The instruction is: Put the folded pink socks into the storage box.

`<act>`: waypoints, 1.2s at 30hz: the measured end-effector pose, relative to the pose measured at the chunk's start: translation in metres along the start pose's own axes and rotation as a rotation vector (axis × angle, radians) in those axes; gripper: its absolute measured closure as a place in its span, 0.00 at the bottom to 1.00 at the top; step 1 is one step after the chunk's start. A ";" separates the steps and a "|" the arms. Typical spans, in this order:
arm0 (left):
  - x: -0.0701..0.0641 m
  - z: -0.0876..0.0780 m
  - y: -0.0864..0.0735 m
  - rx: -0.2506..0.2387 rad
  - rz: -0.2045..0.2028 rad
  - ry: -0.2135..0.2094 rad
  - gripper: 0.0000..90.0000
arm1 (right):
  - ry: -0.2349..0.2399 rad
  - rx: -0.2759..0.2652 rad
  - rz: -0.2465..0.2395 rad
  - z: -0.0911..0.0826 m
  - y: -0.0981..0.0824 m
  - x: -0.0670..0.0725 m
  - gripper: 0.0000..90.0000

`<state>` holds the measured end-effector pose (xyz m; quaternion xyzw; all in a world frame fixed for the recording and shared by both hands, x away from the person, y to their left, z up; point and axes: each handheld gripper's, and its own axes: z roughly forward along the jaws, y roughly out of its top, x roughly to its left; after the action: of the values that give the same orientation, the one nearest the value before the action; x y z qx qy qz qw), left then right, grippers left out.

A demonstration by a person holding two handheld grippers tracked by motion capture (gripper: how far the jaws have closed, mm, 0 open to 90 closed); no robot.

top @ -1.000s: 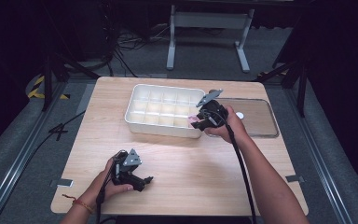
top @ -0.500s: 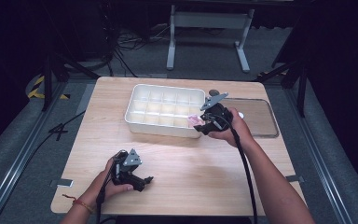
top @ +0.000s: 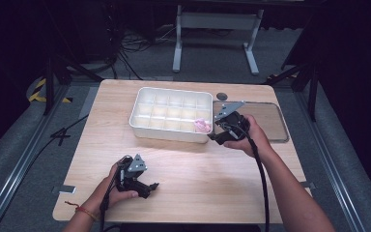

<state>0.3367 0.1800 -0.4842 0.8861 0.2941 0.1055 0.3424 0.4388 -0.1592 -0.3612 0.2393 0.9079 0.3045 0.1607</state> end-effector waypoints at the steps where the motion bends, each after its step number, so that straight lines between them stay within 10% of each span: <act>1: 0.000 0.000 0.000 0.000 0.000 0.000 0.03 | 0.000 0.000 0.000 0.000 0.000 0.000 0.47; 36: 0.000 0.000 0.000 0.000 0.001 0.003 0.02 | -0.065 0.012 -0.020 -0.014 -0.059 0.013 0.38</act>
<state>0.3371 0.1796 -0.4842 0.8861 0.2944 0.1069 0.3418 0.4019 -0.2003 -0.3897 0.2410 0.9063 0.2895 0.1919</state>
